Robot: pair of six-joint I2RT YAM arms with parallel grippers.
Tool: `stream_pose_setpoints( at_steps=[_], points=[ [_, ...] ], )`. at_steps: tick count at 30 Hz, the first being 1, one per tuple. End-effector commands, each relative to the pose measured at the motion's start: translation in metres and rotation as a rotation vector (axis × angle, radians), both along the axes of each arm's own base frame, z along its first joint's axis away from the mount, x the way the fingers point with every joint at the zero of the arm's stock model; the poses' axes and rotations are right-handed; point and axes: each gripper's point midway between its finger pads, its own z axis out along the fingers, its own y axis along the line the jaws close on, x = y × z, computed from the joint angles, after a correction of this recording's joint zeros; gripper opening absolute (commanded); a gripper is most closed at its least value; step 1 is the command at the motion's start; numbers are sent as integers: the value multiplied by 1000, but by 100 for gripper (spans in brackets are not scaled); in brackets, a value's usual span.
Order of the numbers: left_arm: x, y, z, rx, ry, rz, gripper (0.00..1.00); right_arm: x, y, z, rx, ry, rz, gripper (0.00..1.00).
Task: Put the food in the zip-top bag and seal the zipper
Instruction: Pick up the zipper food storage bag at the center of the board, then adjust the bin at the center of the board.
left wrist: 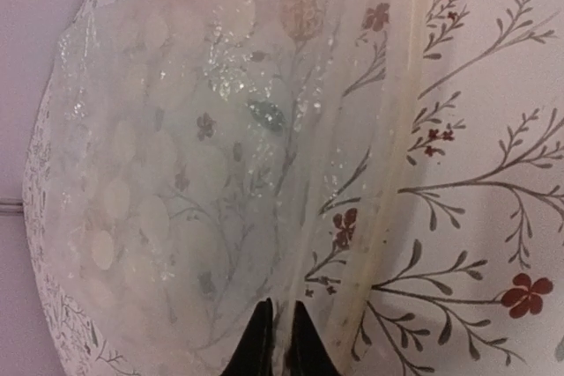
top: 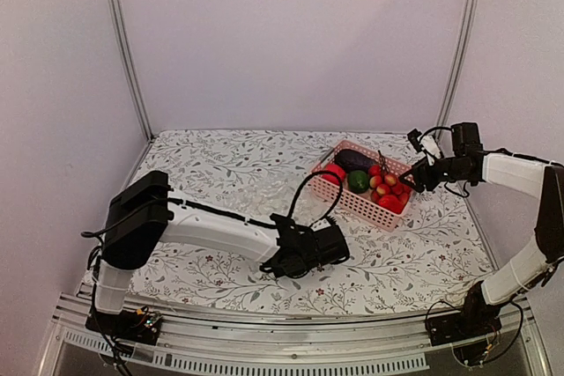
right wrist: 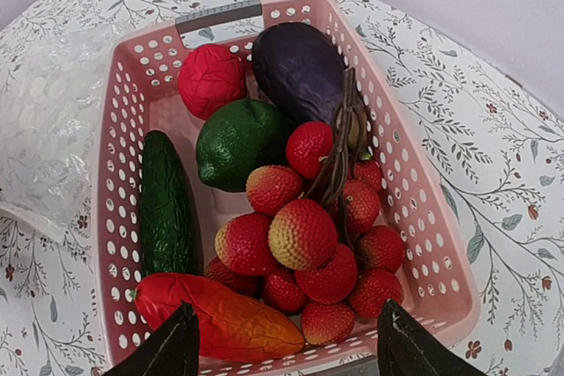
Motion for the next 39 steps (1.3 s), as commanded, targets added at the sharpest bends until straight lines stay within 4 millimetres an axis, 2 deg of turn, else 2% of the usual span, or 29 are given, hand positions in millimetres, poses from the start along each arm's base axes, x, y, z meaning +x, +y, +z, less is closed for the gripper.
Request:
stream_pose_setpoints(
  at_steps=[1,4,8,10,11,16,18,23,25,27,30,33,39],
  points=[
    [16,15,35,-70,7,25,1,17,-8,9,-23,6,-56,64],
    [18,30,50,-93,29,18,0,32,-16,11,-66,9,-87,59],
    [23,45,84,-147,45,13,0,58,-28,11,-114,22,-141,51],
    [30,50,100,-198,67,18,0,70,-28,3,-112,62,-146,49],
    [35,53,106,-227,81,25,0,77,-27,7,-106,63,-143,49],
    [70,70,136,-383,121,62,0,102,-25,-17,-94,147,-151,52],
    [80,70,151,-446,109,49,0,108,-25,-29,-93,179,-153,52],
    [101,72,160,-535,106,15,0,112,-26,-54,-100,240,-163,47],
    [106,73,161,-576,124,5,0,109,-27,-64,-106,266,-169,41],
    [106,74,162,-614,147,-4,0,104,-30,-72,-119,287,-181,30],
    [102,74,162,-657,160,-21,0,91,-38,-80,-122,322,-207,17],
    [96,74,163,-694,165,-29,0,64,-44,-92,-139,370,-229,12],
    [87,68,176,-796,193,-43,0,-2,-53,-94,-187,409,-252,11]
  ],
)
